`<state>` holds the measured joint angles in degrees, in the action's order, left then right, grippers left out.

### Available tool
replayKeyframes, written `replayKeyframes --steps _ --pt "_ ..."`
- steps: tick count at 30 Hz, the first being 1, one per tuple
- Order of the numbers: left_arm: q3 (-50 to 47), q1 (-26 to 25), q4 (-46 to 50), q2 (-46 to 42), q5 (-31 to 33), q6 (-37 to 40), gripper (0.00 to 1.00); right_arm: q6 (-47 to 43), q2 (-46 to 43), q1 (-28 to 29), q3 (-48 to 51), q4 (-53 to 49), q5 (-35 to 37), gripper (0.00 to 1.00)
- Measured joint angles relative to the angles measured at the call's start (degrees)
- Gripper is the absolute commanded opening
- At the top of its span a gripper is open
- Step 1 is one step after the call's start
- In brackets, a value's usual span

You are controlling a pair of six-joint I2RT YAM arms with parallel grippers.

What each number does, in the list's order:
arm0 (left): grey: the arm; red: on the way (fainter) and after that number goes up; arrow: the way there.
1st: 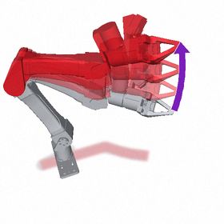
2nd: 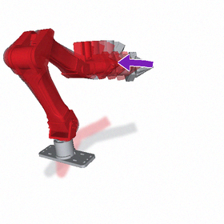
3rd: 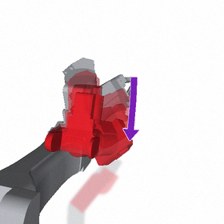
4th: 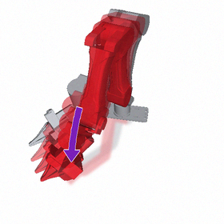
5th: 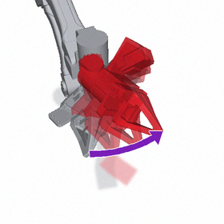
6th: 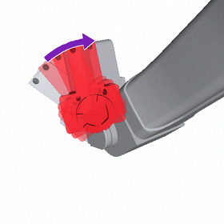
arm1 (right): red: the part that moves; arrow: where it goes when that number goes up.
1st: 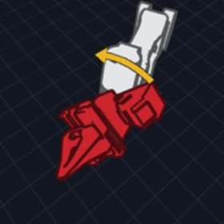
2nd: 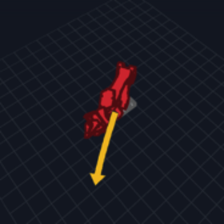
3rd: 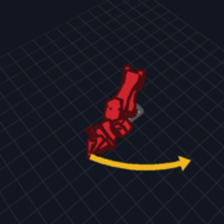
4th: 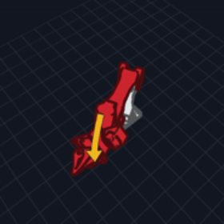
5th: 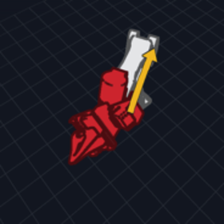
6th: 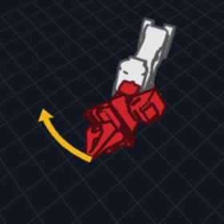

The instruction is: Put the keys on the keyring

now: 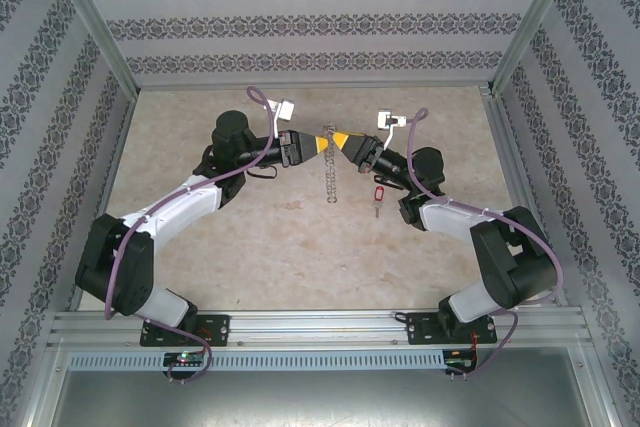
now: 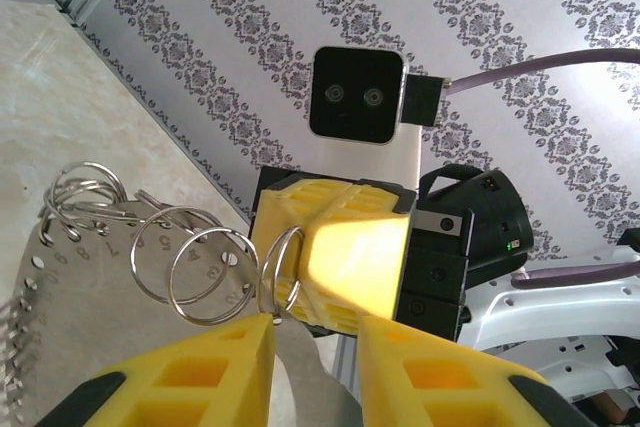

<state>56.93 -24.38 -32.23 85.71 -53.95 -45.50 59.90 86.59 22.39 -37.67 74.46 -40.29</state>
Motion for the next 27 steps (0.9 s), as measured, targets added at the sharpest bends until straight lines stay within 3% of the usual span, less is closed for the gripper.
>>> replayKeyframes --steps 14,27 --pt "0.63 0.00 1.25 0.13 1.92 1.75 0.38 0.00 0.00 0.00 0.00 0.00 -0.04 0.00" --pt "1.73 0.00 1.27 0.13 1.90 1.64 0.31 0.04 0.00 0.00 0.00 0.00 -0.87 0.00"
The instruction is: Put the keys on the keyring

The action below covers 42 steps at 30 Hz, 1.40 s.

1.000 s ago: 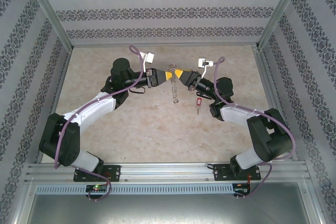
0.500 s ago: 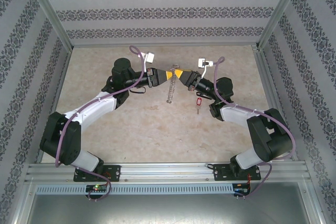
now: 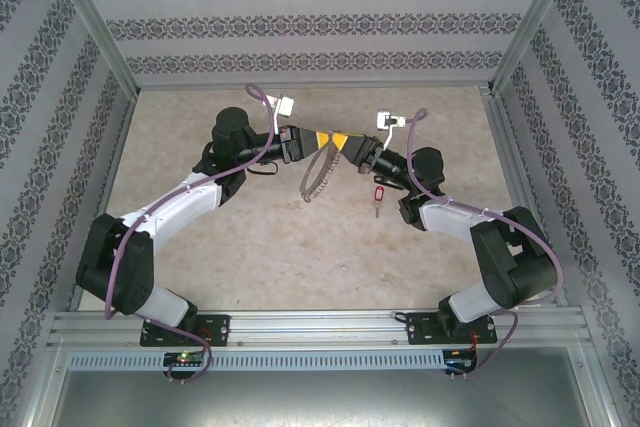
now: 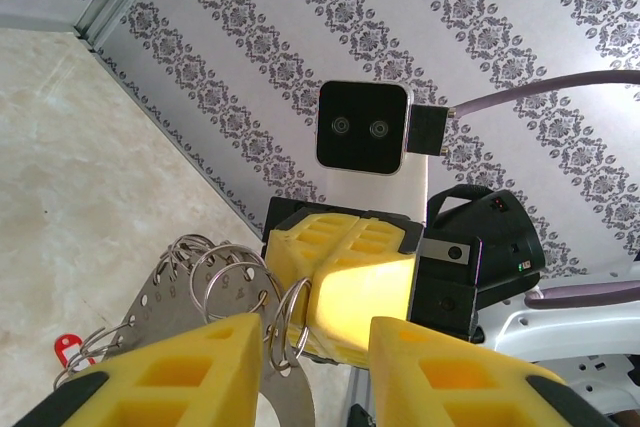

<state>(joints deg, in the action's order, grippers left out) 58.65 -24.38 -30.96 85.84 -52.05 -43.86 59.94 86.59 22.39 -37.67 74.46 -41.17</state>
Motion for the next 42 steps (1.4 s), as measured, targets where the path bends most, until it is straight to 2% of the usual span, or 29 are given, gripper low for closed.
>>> replayKeyframes --steps 11,18,21,28,30,31,37,42 --pt "0.09 -0.42 -0.42 1.03 0.02 -0.59 0.18 0.17 0.15 0.02 0.00 0.13 -0.09 0.00" --pt "0.11 -0.63 -0.92 1.20 0.02 -0.98 0.02 0.24 0.22 -0.02 0.00 0.66 -0.09 0.01" --pt "0.13 -0.66 -0.98 1.20 0.00 -0.96 0.00 0.96 0.22 -0.04 0.02 0.76 0.00 0.34" --pt "0.20 -0.76 1.14 1.27 0.22 0.59 0.00 2.82 0.24 -2.54 1.53 1.75 -0.31 0.71" --pt "0.22 -0.76 1.86 1.27 0.22 1.33 0.00 2.97 -0.02 -3.93 2.14 1.14 -0.63 0.95" --pt "0.24 -0.76 2.23 1.27 0.24 1.62 0.00 3.04 -0.26 -4.48 2.45 0.70 -0.70 0.98" --pt "0.76 -0.76 5.53 1.03 0.22 4.13 0.00 -0.68 -4.28 -8.13 4.24 -6.25 -1.11 0.98" --pt "0.87 -0.76 8.37 -0.26 0.17 6.38 0.00 -10.49 -11.69 -9.29 5.18 -22.49 4.57 0.98"
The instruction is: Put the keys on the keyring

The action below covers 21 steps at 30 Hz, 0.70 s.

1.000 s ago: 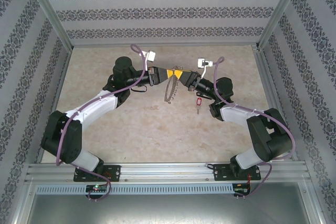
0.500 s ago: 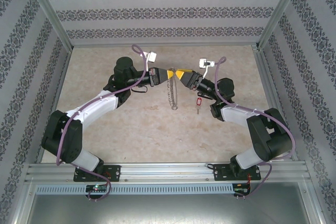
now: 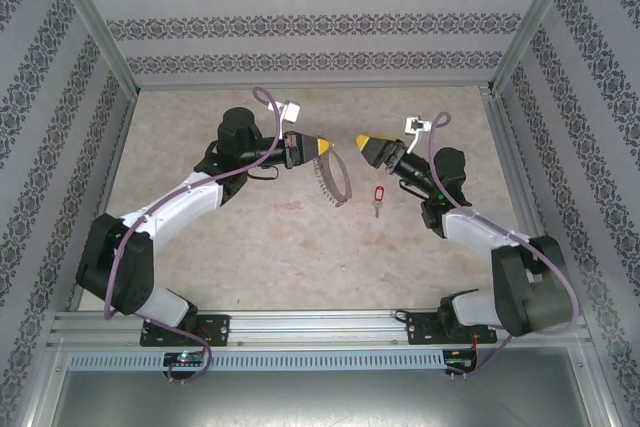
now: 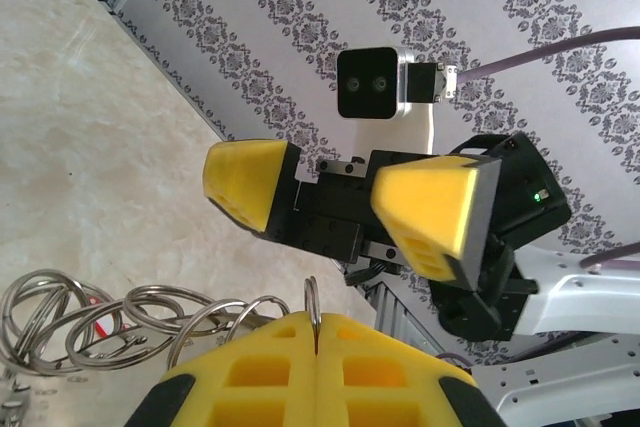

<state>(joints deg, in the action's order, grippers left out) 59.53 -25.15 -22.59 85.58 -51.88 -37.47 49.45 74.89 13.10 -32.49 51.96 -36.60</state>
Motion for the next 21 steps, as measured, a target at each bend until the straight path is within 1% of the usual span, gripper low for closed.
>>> replayKeyframes --steps 3,6,9,11,13,16,21 --pt "0.02 0.00 1.05 -0.63 -0.02 0.87 0.00 -6.60 -5.42 0.02 -0.02 -11.80 7.69 0.98" --pt "0.02 0.00 1.29 -0.85 -0.35 1.27 0.00 -12.02 -9.09 0.07 -0.02 -20.74 16.09 0.98" --pt "0.02 0.00 1.33 -0.85 -0.42 1.46 0.00 -15.21 -11.61 -0.20 0.57 -25.40 22.77 0.98" --pt "0.02 0.00 1.42 -0.90 -0.48 1.57 0.00 -16.61 -13.66 -0.90 2.43 -25.68 26.05 0.98" --pt "0.02 0.00 1.51 -0.94 -0.66 1.95 0.00 -17.73 -15.39 -2.16 4.17 -25.99 27.21 0.98" --pt "0.02 0.00 1.73 -0.96 -1.14 2.62 0.00 -18.64 -16.04 -3.82 4.39 -27.28 27.15 0.98" --pt "1.11 0.00 4.90 -0.96 -2.21 5.22 0.00 -19.23 -15.63 -4.22 3.10 -30.34 26.47 0.98"
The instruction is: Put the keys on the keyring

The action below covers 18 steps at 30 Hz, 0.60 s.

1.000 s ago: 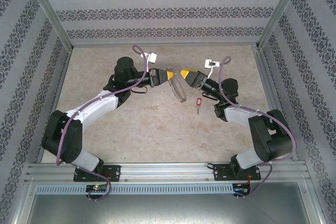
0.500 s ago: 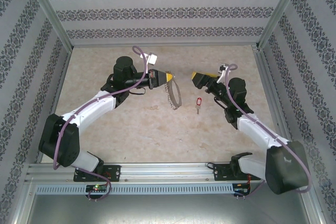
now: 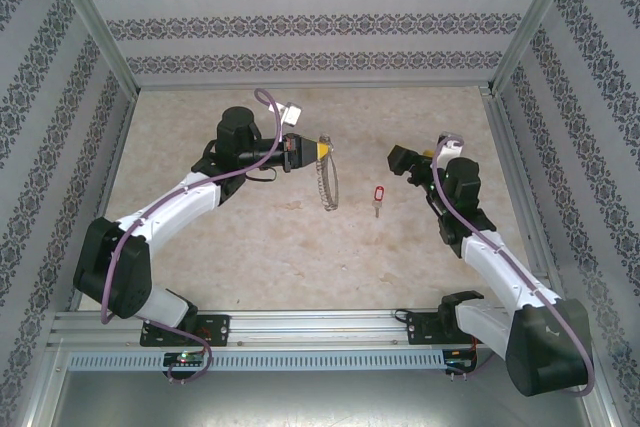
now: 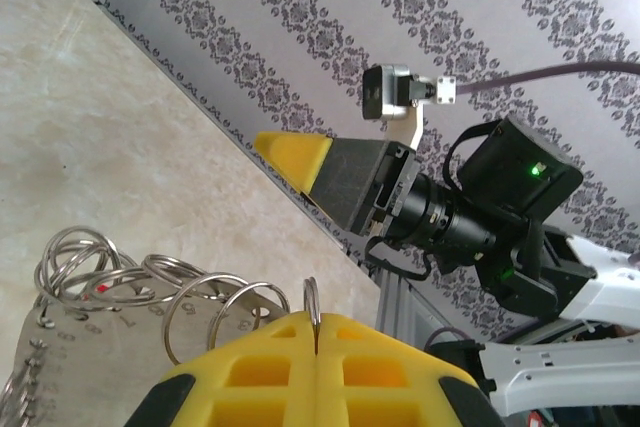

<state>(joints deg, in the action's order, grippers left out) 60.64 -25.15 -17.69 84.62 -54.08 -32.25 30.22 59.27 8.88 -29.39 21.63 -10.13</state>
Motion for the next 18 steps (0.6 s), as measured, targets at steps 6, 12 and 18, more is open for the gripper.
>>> replayKeyframes --steps 6,12,18 --pt "5.49 0.00 9.99 0.00 -1.86 7.17 0.00 2.51 2.21 0.63 -0.63 1.01 -8.02 0.87" --pt "11.47 0.00 20.68 0.57 -3.91 15.26 0.00 9.88 6.21 1.51 -0.70 6.40 -18.23 0.78" --pt "16.33 0.02 29.70 3.89 -6.19 21.79 0.00 17.97 6.14 2.93 0.26 16.41 -22.64 0.66"
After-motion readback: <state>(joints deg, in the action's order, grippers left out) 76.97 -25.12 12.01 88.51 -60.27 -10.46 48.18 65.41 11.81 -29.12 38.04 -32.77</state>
